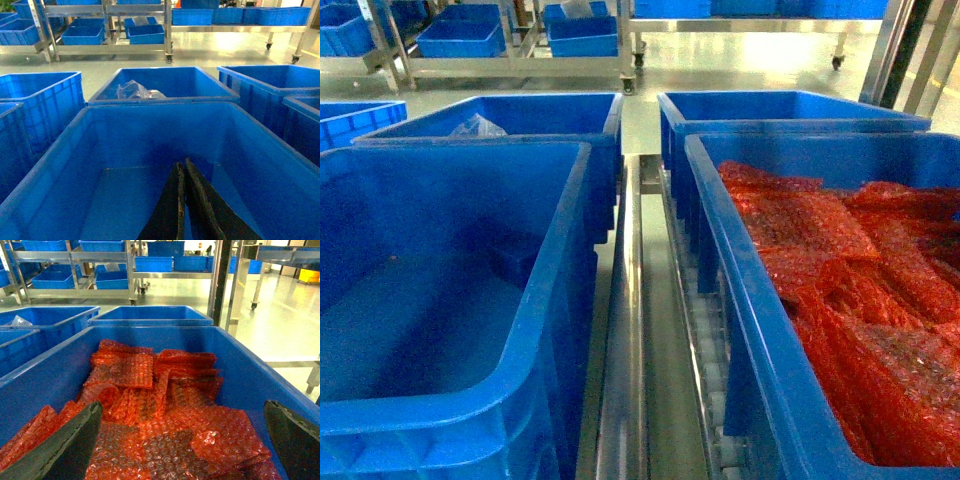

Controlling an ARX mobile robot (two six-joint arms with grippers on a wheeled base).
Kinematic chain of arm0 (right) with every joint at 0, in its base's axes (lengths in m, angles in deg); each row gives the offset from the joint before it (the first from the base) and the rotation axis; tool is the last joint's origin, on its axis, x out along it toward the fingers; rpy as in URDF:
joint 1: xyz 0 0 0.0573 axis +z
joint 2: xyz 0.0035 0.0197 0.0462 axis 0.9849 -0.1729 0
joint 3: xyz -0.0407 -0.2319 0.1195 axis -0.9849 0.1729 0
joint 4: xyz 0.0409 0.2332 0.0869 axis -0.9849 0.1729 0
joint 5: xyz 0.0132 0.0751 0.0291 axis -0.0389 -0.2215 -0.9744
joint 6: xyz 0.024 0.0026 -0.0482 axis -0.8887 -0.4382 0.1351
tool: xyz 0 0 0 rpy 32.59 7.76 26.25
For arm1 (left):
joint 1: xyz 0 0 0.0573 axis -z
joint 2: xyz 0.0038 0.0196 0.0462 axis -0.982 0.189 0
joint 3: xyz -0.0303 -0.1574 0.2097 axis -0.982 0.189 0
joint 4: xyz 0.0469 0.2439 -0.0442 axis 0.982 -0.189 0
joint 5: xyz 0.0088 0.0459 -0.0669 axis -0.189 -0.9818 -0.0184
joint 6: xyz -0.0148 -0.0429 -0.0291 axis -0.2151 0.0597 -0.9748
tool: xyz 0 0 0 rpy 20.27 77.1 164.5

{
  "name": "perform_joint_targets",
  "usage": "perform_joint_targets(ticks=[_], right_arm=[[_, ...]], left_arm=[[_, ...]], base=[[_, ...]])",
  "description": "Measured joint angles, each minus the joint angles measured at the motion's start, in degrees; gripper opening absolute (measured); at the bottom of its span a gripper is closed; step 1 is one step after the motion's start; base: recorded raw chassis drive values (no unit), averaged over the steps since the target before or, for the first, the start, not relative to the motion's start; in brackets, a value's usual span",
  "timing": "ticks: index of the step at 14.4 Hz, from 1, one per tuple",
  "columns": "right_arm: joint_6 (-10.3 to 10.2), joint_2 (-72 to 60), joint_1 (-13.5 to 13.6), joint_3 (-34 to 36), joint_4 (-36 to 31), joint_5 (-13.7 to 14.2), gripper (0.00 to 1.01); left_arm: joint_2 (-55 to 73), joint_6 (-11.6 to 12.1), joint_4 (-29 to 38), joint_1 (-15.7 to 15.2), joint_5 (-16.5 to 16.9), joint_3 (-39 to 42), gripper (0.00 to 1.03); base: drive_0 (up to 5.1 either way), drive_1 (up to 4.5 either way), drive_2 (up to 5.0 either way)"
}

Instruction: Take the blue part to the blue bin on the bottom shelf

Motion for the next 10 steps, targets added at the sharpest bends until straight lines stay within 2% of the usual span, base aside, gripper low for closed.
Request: perform_joint_targets(ticks=[1,2,3,5,6,10], right_arm=[[0.0,0.0,0.0,0.0,0.0,0.0,0.98],[0.0,0.0,0.0,0.0,0.0,-0.02,0.98],[-0.02,0.0,0.0,0.0,0.04,0.02,0.98],[0.0,0.0,0.0,0.0,0.02,-0.02,0.98],[0.0,0.0,0.0,0.0,0.0,0.0,0.98],[0.0,0.0,0.0,0.0,0.0,-0.02,0.98]], left_arm=[[-1.55,0.0,-0.76,-0.76,0.85,0.9,0.02],[-3.74,0.07,-1.88,-3.32,3.8,2.03,0.02],[-5.95,0.04,-3.26,-4.44,3.85,2.95,0.02],[-10.49,0.04,-6.1,-4.44,4.33,4.55,0.02],[-12.11,0.04,-4.15,-4.35,4.5,7.15,0.02],[-23.78,0.04,-14.73,-4.35,4.5,8.44,0.02]], base=[[0.0,0.0,0.0],[0.0,0.0,0.0],[0.0,0.0,0.0],[0.0,0.0,0.0],[0.0,0.0,0.0],[0.0,0.0,0.0]])
